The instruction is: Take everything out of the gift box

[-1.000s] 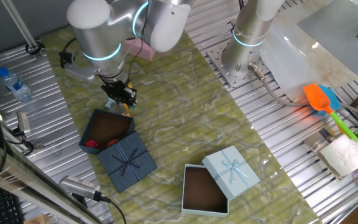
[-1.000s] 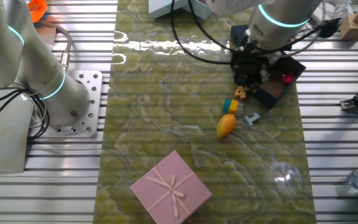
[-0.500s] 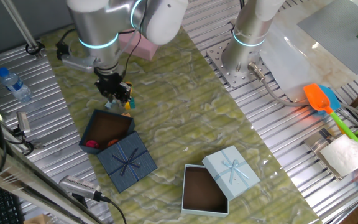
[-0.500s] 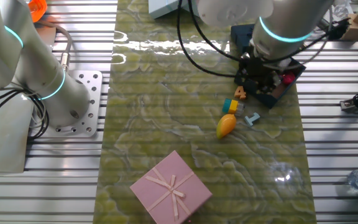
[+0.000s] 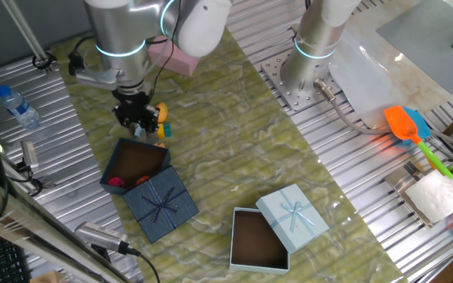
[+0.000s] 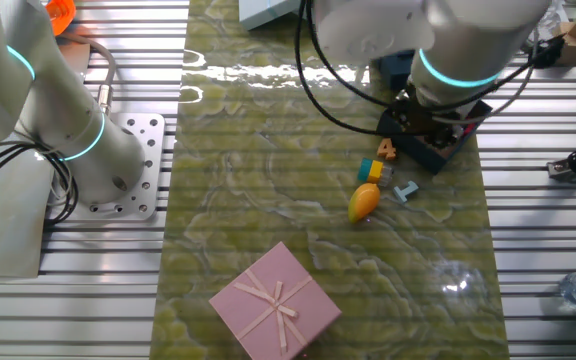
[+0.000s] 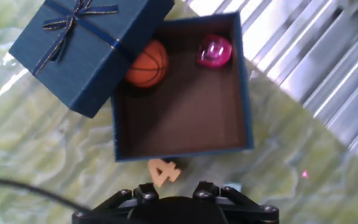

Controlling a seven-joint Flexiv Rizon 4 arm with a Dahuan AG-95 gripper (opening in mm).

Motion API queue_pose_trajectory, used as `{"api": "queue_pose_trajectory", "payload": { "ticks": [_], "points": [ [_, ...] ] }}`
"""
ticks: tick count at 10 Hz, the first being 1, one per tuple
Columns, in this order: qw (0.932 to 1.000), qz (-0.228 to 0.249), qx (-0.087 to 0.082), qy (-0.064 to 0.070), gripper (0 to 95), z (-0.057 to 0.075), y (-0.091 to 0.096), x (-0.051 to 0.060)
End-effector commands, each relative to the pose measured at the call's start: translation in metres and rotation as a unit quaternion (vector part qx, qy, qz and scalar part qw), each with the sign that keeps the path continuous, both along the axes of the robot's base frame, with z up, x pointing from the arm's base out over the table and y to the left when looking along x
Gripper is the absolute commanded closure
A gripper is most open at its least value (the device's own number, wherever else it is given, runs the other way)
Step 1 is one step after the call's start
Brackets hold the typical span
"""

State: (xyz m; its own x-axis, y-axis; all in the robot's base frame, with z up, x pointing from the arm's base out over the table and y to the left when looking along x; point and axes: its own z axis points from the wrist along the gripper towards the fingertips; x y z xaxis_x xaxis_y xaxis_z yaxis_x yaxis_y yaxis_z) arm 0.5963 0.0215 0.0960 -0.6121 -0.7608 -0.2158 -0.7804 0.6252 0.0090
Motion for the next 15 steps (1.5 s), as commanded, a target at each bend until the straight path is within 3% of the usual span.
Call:
{"api": "queue_pose_trajectory", "payload": {
  "ticks": [1,3,4,5,9,12,13,15],
  "points": [
    [0.9997,0.020,0.008,-0.008,57.0,0.001,0.009,0.015],
    [0.9994,0.028,0.016,-0.014,57.0,-0.003,0.017,0.020],
    [0.9984,0.043,0.031,-0.019,38.0,-0.009,0.027,0.024],
    [0.9979,0.051,0.034,-0.022,19.0,-0.012,0.031,0.025],
    [0.9976,0.048,0.042,-0.026,19.0,-0.027,0.046,0.030],
    [0.9969,0.060,0.043,-0.028,19.0,-0.034,0.045,0.034],
    [0.9958,0.067,0.054,-0.030,38.0,-0.036,0.047,0.034],
    [0.9931,0.082,0.075,-0.036,38.0,-0.041,0.054,0.034]
  ]
}}
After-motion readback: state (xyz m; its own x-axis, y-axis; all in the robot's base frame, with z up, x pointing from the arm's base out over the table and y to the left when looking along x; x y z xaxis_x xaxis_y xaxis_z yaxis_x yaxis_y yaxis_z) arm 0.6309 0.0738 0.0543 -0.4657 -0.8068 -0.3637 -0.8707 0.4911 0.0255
